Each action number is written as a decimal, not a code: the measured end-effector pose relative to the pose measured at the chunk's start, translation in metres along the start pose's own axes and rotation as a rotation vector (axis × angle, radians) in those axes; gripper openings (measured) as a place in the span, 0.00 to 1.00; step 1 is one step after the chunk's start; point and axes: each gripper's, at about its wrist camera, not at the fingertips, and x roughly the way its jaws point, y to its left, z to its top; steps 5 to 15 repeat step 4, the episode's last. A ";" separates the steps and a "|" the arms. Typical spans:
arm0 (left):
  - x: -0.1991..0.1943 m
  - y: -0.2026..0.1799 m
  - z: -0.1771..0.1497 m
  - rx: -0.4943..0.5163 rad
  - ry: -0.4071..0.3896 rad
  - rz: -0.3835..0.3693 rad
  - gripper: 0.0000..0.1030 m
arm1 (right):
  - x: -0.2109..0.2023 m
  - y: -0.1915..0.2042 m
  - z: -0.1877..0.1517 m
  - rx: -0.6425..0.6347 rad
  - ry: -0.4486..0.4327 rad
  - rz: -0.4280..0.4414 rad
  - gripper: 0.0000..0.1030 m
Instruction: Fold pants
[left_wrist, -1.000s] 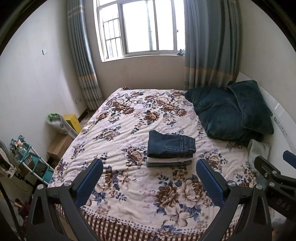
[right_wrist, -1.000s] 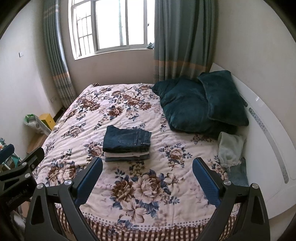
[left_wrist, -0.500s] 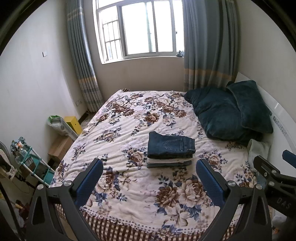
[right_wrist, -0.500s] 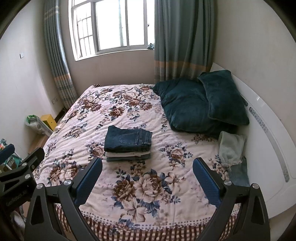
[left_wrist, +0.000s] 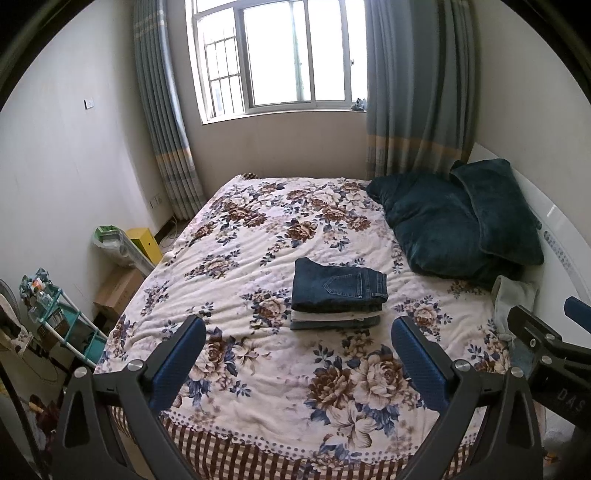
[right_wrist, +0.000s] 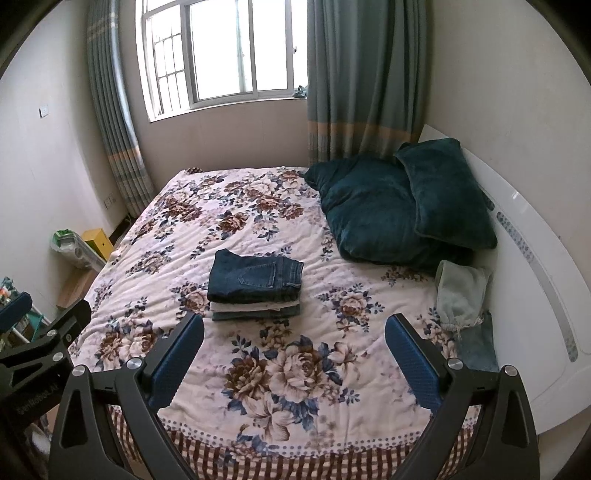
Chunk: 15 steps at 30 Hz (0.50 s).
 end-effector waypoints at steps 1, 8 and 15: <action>-0.001 -0.001 -0.001 0.001 -0.004 0.004 1.00 | -0.002 -0.001 0.000 0.001 0.001 0.000 0.97; -0.002 -0.004 -0.003 0.001 -0.010 0.004 1.00 | -0.002 -0.001 0.000 0.001 -0.001 0.001 0.98; -0.002 -0.004 -0.003 0.001 -0.010 0.004 1.00 | -0.002 -0.001 0.000 0.001 -0.001 0.001 0.98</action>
